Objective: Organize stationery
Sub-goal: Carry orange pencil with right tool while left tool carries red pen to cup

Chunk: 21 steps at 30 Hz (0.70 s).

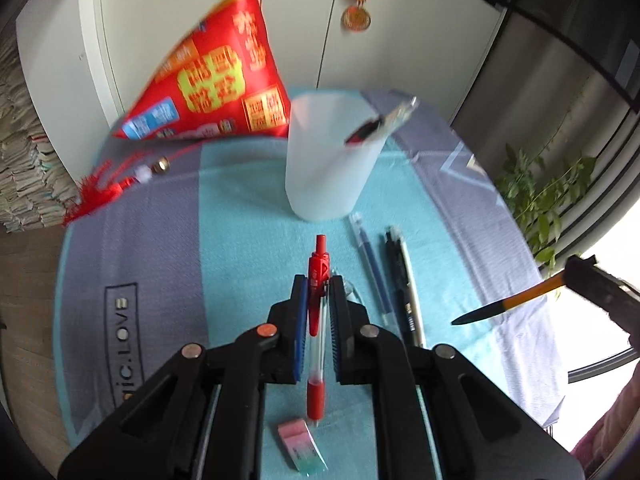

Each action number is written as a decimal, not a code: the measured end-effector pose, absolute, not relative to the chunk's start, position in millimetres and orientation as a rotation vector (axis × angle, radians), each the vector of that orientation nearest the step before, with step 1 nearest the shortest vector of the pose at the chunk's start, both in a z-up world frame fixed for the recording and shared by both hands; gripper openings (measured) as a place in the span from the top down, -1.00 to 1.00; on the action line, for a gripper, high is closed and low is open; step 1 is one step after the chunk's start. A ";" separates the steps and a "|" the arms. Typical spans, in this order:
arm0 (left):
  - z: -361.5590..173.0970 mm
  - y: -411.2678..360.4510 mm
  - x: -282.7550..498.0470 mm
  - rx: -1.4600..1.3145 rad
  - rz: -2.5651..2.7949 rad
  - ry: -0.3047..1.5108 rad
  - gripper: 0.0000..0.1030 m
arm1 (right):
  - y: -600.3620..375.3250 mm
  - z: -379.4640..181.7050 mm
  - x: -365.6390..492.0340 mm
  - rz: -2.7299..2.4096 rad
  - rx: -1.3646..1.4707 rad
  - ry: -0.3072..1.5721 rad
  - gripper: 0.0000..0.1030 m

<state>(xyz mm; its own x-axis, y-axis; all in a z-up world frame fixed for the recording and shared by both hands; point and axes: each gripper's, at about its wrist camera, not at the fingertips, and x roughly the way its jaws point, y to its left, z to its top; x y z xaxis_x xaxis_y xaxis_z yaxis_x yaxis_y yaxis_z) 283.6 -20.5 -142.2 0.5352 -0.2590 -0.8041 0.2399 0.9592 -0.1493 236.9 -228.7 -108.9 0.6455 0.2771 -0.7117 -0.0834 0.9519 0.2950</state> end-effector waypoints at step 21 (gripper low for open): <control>-62.0 -19.9 276.9 -0.027 -0.302 0.725 0.85 | -209.1 -65.3 241.7 0.237 0.174 0.739 0.72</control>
<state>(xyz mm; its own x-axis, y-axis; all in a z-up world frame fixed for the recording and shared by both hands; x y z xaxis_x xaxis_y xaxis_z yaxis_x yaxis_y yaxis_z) 276.9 -19.9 -62.0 0.7071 -0.2813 -0.6487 0.2624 0.9563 -0.1287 241.7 -209.1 -65.3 0.7143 0.2735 -0.6441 -0.1517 0.9591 0.2390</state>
